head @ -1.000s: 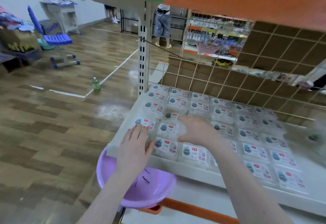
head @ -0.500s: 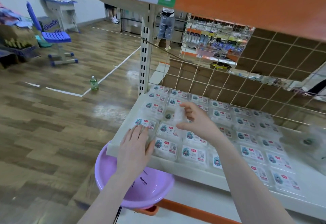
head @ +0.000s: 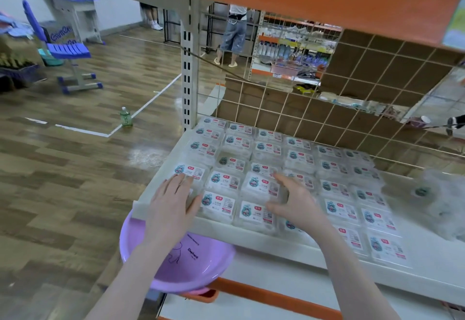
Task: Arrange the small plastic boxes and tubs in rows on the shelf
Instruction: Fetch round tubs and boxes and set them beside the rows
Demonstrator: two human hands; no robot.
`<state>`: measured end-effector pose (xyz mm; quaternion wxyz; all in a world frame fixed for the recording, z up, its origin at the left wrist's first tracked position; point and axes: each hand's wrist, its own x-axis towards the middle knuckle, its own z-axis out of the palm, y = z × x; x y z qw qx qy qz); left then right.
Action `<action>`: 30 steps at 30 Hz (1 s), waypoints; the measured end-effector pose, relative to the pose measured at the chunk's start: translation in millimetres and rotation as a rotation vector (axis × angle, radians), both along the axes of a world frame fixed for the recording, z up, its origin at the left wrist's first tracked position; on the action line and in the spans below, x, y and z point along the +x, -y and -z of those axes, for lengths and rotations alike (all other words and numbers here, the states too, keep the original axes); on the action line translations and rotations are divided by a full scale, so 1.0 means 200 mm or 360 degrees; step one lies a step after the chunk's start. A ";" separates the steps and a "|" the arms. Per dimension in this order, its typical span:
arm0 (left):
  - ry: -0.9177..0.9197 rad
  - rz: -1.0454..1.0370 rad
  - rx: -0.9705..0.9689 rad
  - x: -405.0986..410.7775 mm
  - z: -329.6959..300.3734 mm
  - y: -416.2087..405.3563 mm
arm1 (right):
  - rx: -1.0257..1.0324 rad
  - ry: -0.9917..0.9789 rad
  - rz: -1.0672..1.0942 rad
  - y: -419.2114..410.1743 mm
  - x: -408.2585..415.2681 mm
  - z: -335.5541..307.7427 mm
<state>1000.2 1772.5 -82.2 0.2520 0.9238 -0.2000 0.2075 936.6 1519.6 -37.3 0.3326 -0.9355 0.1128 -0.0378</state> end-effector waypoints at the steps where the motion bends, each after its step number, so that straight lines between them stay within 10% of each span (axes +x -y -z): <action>1: -0.0016 -0.0005 0.0001 0.00 0.00 0.00 | -0.0041 -0.0014 -0.0007 0.00 0.00 0.01; 30: -0.0013 -0.0006 0.0048 0.01 0.01 0.00 | -0.0614 0.0027 -0.0284 -0.20 0.46 -0.08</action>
